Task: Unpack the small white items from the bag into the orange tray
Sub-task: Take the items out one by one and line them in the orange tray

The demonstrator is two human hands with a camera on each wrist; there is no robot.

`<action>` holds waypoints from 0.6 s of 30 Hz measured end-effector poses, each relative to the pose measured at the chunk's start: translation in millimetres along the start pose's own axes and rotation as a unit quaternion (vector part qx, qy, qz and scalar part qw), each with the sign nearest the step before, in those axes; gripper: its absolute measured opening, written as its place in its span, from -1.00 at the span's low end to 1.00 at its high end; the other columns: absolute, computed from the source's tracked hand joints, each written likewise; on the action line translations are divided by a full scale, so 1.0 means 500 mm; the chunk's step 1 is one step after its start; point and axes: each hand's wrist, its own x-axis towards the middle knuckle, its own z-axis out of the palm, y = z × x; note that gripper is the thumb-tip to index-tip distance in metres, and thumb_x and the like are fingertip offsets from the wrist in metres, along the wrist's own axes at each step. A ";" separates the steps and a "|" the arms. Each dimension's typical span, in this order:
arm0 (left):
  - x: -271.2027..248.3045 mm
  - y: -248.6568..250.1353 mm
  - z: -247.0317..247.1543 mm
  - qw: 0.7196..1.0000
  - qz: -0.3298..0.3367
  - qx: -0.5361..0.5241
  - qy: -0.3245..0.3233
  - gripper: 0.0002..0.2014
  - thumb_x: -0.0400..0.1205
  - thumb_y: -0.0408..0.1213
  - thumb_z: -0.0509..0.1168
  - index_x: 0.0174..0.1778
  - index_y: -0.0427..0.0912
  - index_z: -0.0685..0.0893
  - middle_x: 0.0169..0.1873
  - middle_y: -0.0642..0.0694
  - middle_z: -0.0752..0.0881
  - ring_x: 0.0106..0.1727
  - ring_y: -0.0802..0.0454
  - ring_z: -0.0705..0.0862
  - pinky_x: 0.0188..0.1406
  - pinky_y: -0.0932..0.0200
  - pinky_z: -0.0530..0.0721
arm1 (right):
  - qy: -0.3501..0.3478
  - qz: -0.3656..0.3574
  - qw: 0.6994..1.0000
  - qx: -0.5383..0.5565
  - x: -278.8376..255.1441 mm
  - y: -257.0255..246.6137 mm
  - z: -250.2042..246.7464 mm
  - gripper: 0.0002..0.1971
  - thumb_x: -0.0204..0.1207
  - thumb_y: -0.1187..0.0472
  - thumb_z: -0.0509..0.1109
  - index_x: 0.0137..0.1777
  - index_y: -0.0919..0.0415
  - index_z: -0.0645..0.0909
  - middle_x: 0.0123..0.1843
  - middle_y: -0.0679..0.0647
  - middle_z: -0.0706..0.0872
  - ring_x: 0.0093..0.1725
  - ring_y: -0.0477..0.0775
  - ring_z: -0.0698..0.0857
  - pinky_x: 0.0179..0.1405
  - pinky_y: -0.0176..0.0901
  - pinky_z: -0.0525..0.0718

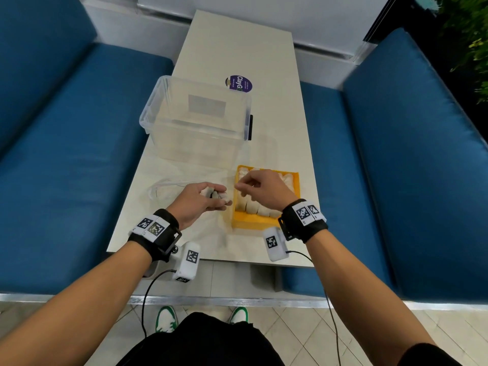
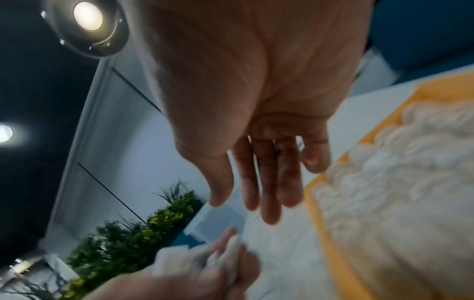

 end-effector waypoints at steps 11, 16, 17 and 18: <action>-0.009 0.009 -0.003 0.999 0.012 -0.037 -0.002 -0.66 0.52 -0.42 0.58 0.03 -0.26 0.53 0.02 -0.45 0.77 0.09 -0.36 0.86 0.13 -0.01 0.85 | -0.003 -0.024 1.000 -0.011 0.012 -0.039 0.025 -0.91 0.54 0.17 0.57 -0.11 0.19 0.79 -0.23 -0.06 0.79 -0.34 -0.27 0.69 -0.24 -0.40 0.60; -0.010 0.009 -0.008 0.999 -0.013 0.016 0.035 -0.68 0.69 -0.32 0.46 0.25 -0.37 0.55 -0.03 -0.45 0.80 -0.33 -0.10 0.76 -0.50 0.16 0.63 | 0.036 -0.040 0.999 0.005 0.016 -0.044 0.018 -0.97 0.58 0.20 0.53 -0.06 0.13 0.79 -0.26 -0.11 0.77 -0.38 -0.27 0.66 -0.23 -0.37 0.60; -0.011 0.009 -0.009 0.999 -0.012 0.040 0.031 -0.68 0.70 -0.29 0.46 0.27 -0.37 0.61 -0.05 -0.41 0.82 -0.37 -0.05 0.72 -0.54 0.20 0.55 | 0.045 -0.047 0.998 -0.001 0.017 -0.046 0.017 -0.96 0.59 0.19 0.53 -0.05 0.11 0.80 -0.25 -0.15 0.77 -0.35 -0.26 0.65 -0.21 -0.38 0.59; -0.012 0.009 -0.009 0.998 -0.009 0.064 0.024 -0.70 0.70 -0.25 0.46 0.24 -0.36 0.67 -0.05 -0.38 0.84 -0.41 0.00 0.67 -0.56 0.24 0.48 | 0.051 -0.055 0.997 -0.004 0.018 -0.048 0.018 -0.96 0.59 0.18 0.52 -0.04 0.09 0.81 -0.24 -0.17 0.77 -0.31 -0.24 0.65 -0.18 -0.37 0.60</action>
